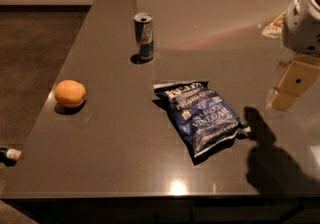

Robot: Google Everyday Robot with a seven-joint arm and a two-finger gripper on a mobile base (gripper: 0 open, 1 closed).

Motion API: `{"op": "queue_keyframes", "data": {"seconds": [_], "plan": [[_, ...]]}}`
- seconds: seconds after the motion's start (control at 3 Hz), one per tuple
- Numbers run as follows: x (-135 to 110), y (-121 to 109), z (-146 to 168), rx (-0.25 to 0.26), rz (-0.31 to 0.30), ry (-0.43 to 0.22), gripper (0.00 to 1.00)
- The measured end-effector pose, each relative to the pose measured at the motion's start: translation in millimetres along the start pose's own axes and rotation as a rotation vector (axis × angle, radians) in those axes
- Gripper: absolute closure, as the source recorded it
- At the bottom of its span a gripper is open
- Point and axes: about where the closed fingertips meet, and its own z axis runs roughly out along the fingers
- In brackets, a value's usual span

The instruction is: Pick blue chip bag

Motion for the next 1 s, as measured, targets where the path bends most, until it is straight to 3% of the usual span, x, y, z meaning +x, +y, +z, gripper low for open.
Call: {"op": "queue_keyframes", "data": {"seconds": [0.33, 0.67, 1.0], "plan": [[0.0, 0.0, 0.0, 0.0, 0.0, 0.0, 0.0], [-6.0, 0.4, 5.9, -0.025, 0.042, -0.027, 0.0], [-23.1, -0.4, 30.0, -0.087, 0.132, -0.037, 0.0]]}}
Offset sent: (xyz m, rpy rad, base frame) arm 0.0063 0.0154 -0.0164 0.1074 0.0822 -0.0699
